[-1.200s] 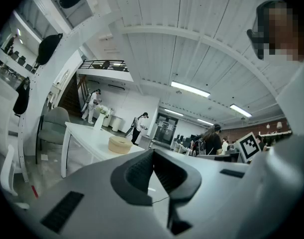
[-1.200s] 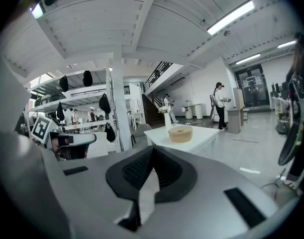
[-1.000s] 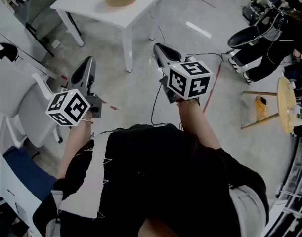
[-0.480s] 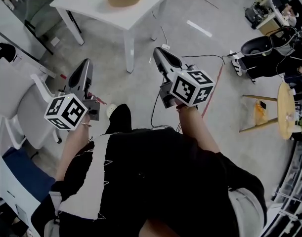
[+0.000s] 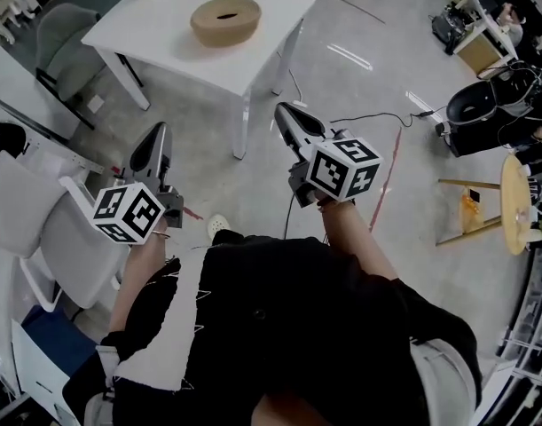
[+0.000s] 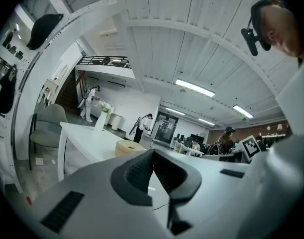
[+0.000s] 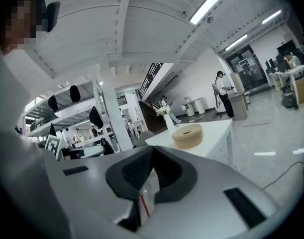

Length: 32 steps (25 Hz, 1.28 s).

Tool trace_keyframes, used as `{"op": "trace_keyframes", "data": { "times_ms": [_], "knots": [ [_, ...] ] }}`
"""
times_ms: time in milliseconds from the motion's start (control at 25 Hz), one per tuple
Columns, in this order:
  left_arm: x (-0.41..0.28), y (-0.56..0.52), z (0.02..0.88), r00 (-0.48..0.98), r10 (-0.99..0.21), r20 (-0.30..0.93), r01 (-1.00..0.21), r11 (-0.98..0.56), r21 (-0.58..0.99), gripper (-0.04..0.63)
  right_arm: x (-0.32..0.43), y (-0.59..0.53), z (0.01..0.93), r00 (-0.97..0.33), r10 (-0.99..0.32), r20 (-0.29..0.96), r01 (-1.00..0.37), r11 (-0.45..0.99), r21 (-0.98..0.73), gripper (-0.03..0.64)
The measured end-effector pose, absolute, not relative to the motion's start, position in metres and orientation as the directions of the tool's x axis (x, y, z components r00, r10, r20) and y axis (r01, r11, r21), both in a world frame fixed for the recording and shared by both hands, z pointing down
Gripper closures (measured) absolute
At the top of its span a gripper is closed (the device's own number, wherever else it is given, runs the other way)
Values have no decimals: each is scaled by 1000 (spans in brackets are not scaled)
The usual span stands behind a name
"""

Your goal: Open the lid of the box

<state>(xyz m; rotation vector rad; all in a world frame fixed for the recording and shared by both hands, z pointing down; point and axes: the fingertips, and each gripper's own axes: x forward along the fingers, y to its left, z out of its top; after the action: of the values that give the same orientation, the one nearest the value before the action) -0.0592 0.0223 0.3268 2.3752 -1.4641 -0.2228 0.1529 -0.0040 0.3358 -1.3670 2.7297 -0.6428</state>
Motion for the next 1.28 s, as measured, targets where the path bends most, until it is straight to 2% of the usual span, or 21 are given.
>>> {"op": "trace_keyframes", "data": {
  "times_ms": [720,1280],
  "knots": [
    [-138,-96,319,484,-874,37,-828,-444,344,584,83,-119,335,-530,-826,193,-807,421,-415,612],
    [-154,-88,369,489,-864,120,-814,-404,417,584,85,-119,414,-474,-796,376,-840,280,-465,612]
  ]
}}
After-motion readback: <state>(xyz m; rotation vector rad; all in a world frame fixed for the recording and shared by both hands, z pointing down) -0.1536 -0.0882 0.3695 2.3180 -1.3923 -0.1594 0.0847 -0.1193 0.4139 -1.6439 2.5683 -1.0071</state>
